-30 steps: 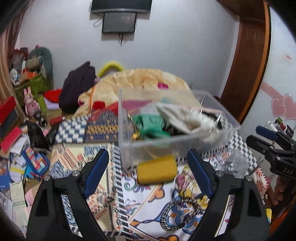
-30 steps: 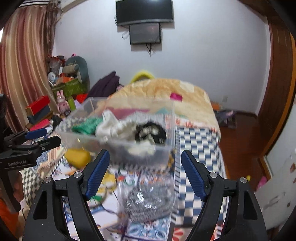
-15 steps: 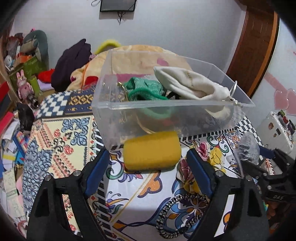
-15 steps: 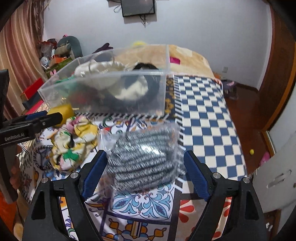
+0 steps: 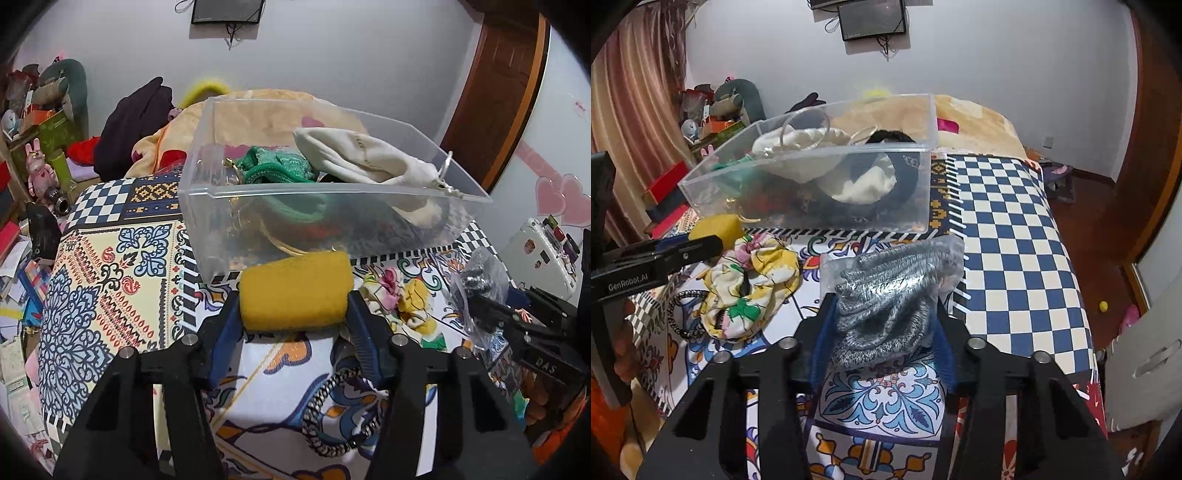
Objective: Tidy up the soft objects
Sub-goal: 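Grasp the yellow sponge with the left tool while the right tool grasps the bagged grey knit, then carry the sponge and bagged knit into the clear box and release both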
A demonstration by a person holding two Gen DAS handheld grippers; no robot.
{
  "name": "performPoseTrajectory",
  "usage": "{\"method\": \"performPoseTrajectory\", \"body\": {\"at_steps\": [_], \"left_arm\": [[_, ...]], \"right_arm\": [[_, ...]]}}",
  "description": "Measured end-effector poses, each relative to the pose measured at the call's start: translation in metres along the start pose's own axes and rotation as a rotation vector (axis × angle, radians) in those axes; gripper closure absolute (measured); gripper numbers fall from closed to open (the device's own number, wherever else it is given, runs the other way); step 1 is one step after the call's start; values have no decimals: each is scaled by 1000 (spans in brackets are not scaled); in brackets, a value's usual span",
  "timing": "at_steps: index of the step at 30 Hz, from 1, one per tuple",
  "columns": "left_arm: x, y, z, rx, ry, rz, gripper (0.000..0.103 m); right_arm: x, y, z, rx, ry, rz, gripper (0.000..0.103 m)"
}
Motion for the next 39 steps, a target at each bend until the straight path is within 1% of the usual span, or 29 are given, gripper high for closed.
{"method": "performPoseTrajectory", "body": {"at_steps": [6,12,16,20,25,28,32,35,39], "left_arm": [[-24,0,1,0,-40,-18,47],[-54,-6,12,16,-113,-21,47],[-76,-11,26,28,-170,-28,47],[-88,-14,43,32,-212,-28,47],[-100,-18,62,38,-260,-21,47],[-101,-19,75,43,-279,-14,47],[-98,-24,86,45,-285,-16,47],[-90,-25,92,45,-279,-10,47],[-72,-25,98,40,-248,-6,47]], "right_arm": [[-13,3,7,-2,-30,3,65],[-38,4,25,-15,-105,0,65],[-56,11,39,-37,-160,-7,65],[-73,16,57,-47,-225,3,65],[-84,24,78,-57,-291,11,65],[-85,30,88,-60,-317,13,65],[-80,34,99,-53,-329,24,65],[-72,36,103,-53,-320,21,65],[-59,40,106,-48,-297,21,65]]}}
Point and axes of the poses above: each gripper's, at about its wrist camera, not at the fingertips, and x roughly the way its jaws point, y to its left, z to its top, the point moved 10 cm from there along x, roughly the way its jaws point, and after that the axes turned 10 degrees about y, right-handed, at the moved point
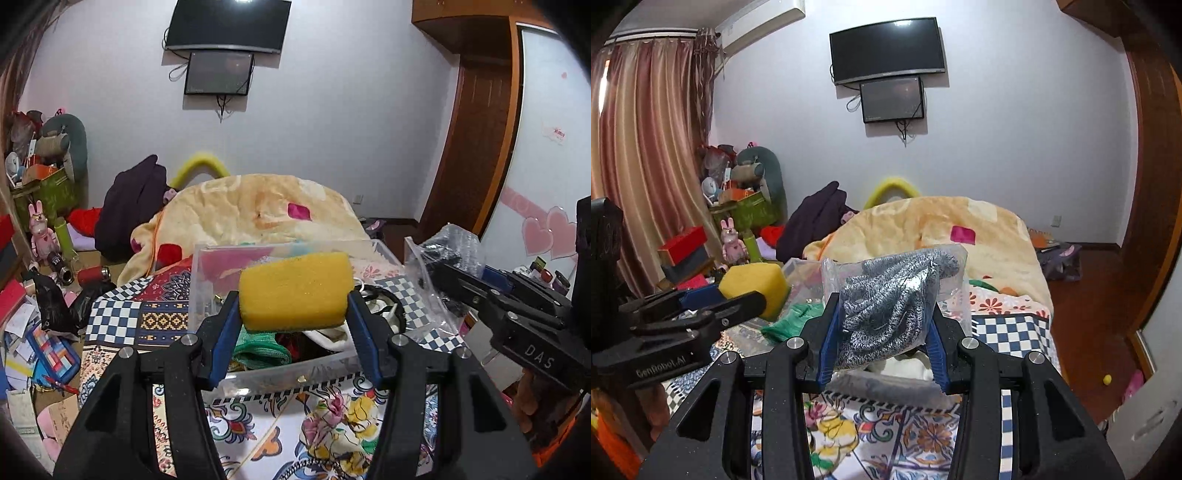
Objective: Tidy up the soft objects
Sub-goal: 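Carry the sponge and bagged knit into the clear box and release both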
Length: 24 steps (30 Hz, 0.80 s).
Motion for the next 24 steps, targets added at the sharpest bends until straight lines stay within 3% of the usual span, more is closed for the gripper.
{"method": "performPoseTrajectory", "body": {"at_steps": [13,24], "left_arm": [[59,6,-10,-28,114,0,47],[78,7,-22,-19,150,12,44]], "right_arm": [[43,-11,-9,17,120,-15,65],[61,-11,-20,9,182,-31,62]]}}
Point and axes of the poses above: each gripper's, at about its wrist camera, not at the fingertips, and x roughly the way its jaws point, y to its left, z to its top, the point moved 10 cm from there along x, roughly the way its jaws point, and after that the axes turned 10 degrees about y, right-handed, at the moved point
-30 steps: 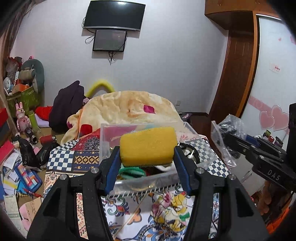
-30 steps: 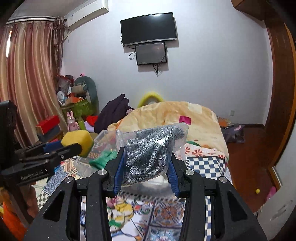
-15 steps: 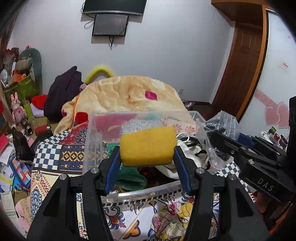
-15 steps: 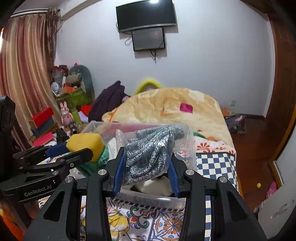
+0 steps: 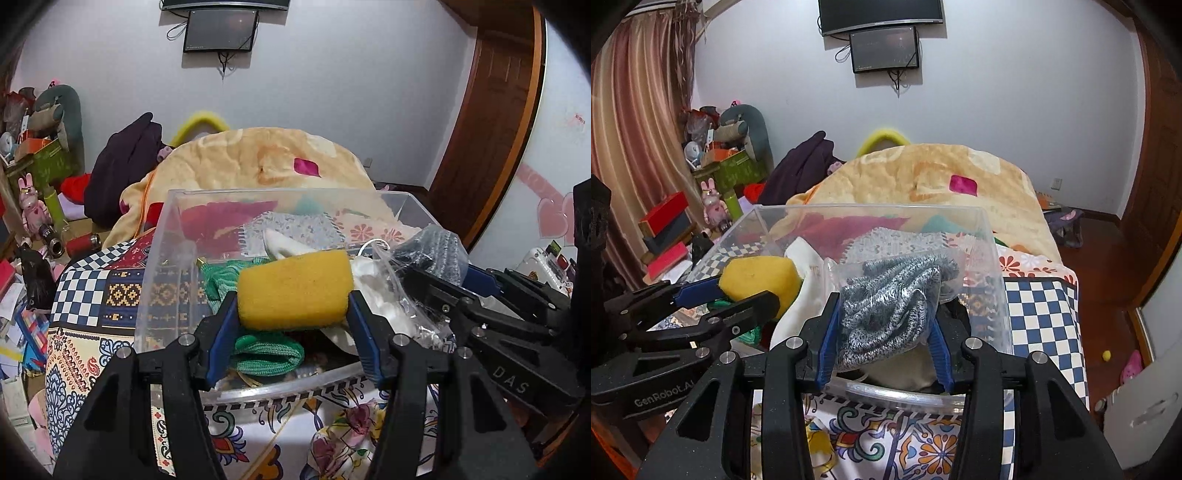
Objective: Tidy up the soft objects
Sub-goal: 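Carry the sponge and bagged knit into the clear box and release both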
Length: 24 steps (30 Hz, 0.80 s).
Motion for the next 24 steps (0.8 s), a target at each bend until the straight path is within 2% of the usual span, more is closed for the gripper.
{"method": "performPoseTrajectory", "body": {"at_steps": [4,10,13,16,20,24], "left_arm": [[0,0,0,-2,7,-7,38],[-9,0,-4,-11,4,-28,35],[-23,-1,-5,-8,-17,-41,34],[-42,-3,-5,-1,-48,-54,29],[-68,-4,-8,14,-89,-62,24],[-84,-1,-23,31,-100,-52,19]], "right_arm": [[1,-1,-1,-8,11,-14,61],[-8,-3,-4,-23,5,-28,51],[-19,-2,-3,-32,-16,-22,49],[-31,-1,-2,-43,-41,-27,48],[-46,4,-2,-63,-82,-36,35],[-57,13,-9,-78,-99,-1,32]]}}
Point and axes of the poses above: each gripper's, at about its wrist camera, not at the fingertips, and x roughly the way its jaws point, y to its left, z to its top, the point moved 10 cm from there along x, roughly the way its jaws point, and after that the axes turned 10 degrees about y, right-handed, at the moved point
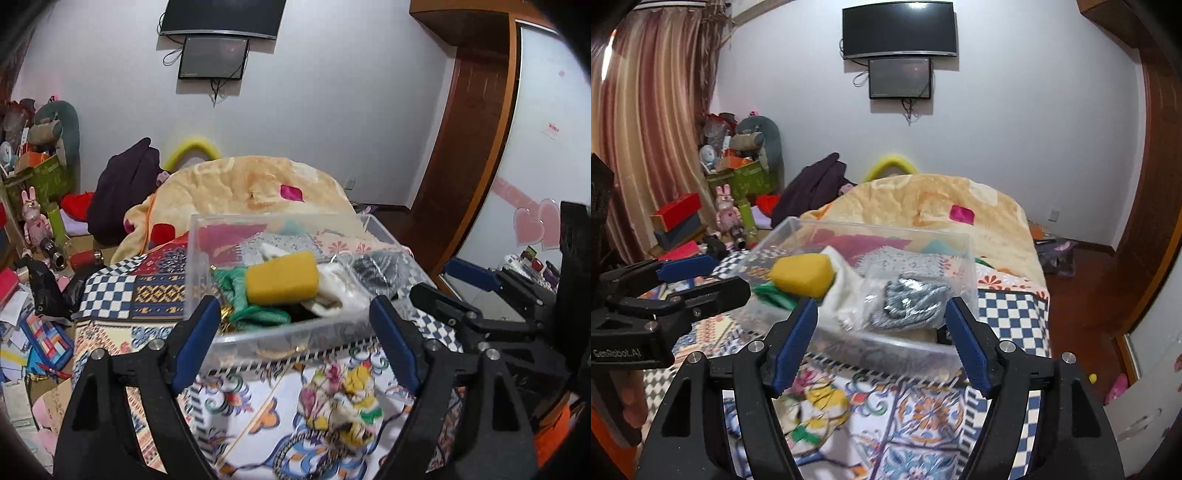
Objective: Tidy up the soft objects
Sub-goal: 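Carry the sponge and bagged knit into the clear box and release both, then grasp the floral scrunchie with the right tool while the left tool grasps the beaded cord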
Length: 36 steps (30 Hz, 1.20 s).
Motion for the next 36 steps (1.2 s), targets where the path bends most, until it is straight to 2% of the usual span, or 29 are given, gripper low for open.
{"method": "performPoseTrajectory", "body": {"at_steps": [7,13,19,22,25,27,30,33,34,36], "left_arm": [[3,10,-45,6,88,24,19],[17,20,-95,-4,189,47,19],[25,33,-124,-65,238,45,19],[27,35,-129,-72,242,49,27],[27,31,-132,-46,242,61,40],[28,27,-132,-32,244,66,50],[31,26,-132,-11,237,96,58],[30,29,-131,-12,225,119,66],[31,30,-131,-11,221,126,68],[31,33,-130,-9,214,144,77]], "right_arm": [[6,22,-20,-30,33,27,28],[37,39,-51,-17,141,85,28],[59,55,-69,-21,222,133,28],[66,63,-76,-23,252,157,28],[72,64,-84,-28,275,139,28],[76,57,-89,-8,286,130,28],[72,48,-90,13,279,129,32],[69,39,-91,-2,270,93,48],[67,36,-92,-4,267,86,51],[64,31,-93,-7,258,67,63]]}}
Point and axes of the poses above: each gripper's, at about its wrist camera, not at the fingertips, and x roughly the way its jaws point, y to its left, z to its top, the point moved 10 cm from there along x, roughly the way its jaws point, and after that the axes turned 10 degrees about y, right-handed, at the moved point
